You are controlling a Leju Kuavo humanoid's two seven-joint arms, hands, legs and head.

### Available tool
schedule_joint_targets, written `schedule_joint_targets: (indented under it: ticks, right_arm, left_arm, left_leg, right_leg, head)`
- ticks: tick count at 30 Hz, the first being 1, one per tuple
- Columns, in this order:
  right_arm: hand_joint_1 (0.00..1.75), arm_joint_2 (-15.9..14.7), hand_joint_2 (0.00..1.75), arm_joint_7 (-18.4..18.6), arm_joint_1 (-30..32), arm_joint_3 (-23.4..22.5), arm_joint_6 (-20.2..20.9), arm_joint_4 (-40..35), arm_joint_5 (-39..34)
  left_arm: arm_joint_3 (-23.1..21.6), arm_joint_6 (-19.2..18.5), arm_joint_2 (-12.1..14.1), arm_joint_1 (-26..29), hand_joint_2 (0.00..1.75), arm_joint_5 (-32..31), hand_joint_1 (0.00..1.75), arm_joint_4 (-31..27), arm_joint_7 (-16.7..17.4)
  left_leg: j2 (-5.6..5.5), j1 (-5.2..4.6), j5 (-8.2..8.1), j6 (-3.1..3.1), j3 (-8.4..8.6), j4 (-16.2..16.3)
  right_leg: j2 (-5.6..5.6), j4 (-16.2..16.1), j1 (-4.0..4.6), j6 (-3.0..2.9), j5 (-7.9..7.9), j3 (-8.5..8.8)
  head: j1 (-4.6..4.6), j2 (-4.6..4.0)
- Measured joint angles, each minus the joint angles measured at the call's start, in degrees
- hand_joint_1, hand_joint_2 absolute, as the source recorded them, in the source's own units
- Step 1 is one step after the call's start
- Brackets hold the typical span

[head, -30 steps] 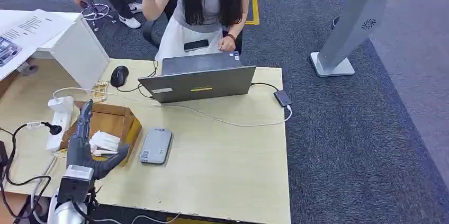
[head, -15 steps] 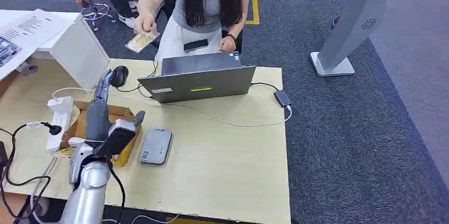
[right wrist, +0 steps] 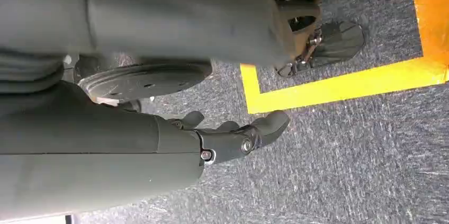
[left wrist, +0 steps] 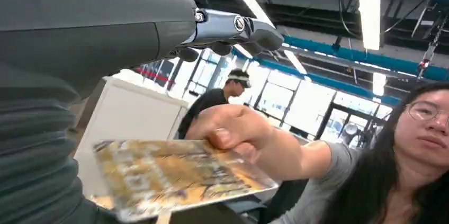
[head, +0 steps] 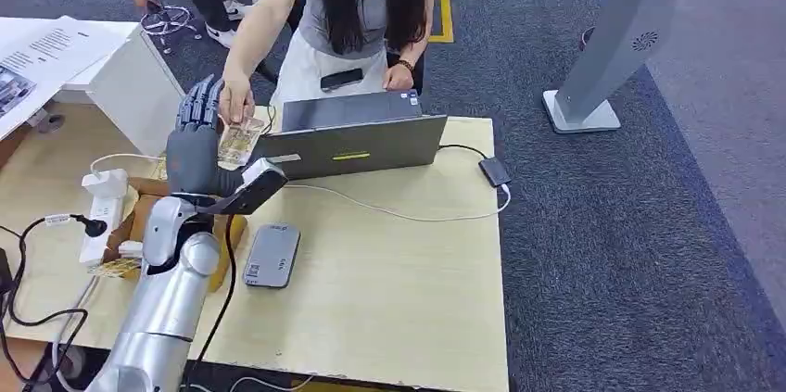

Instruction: Pass the card to the sensor for recognition and then transmit it.

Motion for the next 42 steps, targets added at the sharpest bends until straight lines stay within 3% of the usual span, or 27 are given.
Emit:
schedule_joint_targets:
  ticks: [9, 16, 40, 41, 42]
  right_arm:
    - [0.00, 0.07, 1.75, 1.49, -0.27, 1.79, 0.44, -0.04, 0.35]
    - [0.00, 0.07, 1.75, 2.34, -0.44, 2.97, 0.61, -0.04, 1.35]
    - [0.00, 0.07, 1.75, 2.73, -0.57, 3.85, 0.66, -0.04, 2.01]
    - [0.00, 0.07, 1.75, 2.71, -0.57, 3.85, 0.66, -0.04, 2.01]
    - [0.00, 0.07, 1.75, 2.71, -0.57, 3.85, 0.66, -0.04, 2.01]
  left_arm:
    - [-4.26, 7.36, 1.49, -7.34, 1.75, -10.67, 0.00, 9.36, 7.05]
    - [-6.91, 14.51, 2.03, -11.00, 1.75, -20.90, 0.00, 11.00, 12.72]
    - [-8.55, 15.57, 1.97, -12.02, 1.75, -20.55, 0.00, 12.88, 12.43]
    - [-8.68, 15.54, 1.97, -12.03, 1.75, -20.49, 0.05, 12.88, 12.43]
    - [-8.81, 15.54, 1.97, -12.02, 1.75, -20.42, 1.75, 12.88, 12.43]
  left_leg:
    - [0.29, 0.06, 0.05, -0.08, 0.02, 0.00]
    - [0.49, 0.24, 0.10, -0.16, 0.00, 0.00]
    - [0.74, 0.34, 0.22, -0.36, -0.05, -0.08]
    - [0.74, 0.34, 0.22, -0.36, -0.05, -0.08]
    - [0.74, 0.34, 0.22, -0.36, -0.05, -0.08]
  right_leg:
    - [0.29, 0.08, 0.04, -0.16, 0.14, -0.12]
    - [0.48, 0.08, 0.20, -0.37, 0.28, -0.21]
    - [0.76, 0.16, 0.27, -0.58, 0.42, -0.47]
    - [0.76, 0.16, 0.27, -0.58, 0.42, -0.47]
    - [0.76, 0.16, 0.27, -0.58, 0.42, -0.47]
  head:
    - [-0.02, 0.00]
    - [-0.02, 0.00]
    - [-0.02, 0.00]
    - [-0.02, 0.00]
    - [-0.02, 0.00]
